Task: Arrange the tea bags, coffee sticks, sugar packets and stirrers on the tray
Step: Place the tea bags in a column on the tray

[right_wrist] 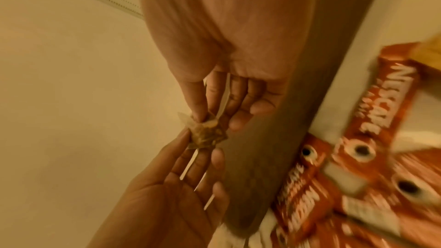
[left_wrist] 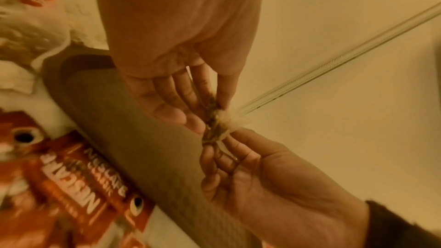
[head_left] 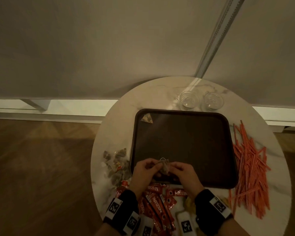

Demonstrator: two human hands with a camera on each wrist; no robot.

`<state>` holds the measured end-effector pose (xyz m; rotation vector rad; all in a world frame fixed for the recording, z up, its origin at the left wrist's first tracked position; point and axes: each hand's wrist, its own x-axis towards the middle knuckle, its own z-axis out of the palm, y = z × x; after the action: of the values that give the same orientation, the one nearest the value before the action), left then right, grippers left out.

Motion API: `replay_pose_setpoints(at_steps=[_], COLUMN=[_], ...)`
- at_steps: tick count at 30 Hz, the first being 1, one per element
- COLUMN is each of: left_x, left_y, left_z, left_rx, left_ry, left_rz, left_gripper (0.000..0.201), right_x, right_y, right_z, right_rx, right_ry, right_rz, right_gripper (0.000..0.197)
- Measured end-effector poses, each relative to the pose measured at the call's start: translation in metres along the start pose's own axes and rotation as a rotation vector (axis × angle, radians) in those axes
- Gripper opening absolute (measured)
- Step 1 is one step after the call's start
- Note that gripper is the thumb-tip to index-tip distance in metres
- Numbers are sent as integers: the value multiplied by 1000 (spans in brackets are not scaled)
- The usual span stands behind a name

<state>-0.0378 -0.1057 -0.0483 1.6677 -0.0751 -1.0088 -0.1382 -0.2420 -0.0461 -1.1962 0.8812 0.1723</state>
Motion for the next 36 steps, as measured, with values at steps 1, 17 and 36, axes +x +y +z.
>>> replay_pose_setpoints(at_steps=[1,17,36], left_x=[6,82,83], left_y=[1,-4,5], left_z=[-1,15,6], left_rx=[63,1235,1194], left_ry=[36,-188,-148], left_rz=[7,37,102], left_gripper=[15,77,69], right_x=[9,200,200], right_y=[-1,-90,-111], right_z=[-3,-8,-7], right_rx=[-19,-421,-1161], right_ry=[6,264,227], right_rz=[6,-43,-246], right_gripper=[17,7,23])
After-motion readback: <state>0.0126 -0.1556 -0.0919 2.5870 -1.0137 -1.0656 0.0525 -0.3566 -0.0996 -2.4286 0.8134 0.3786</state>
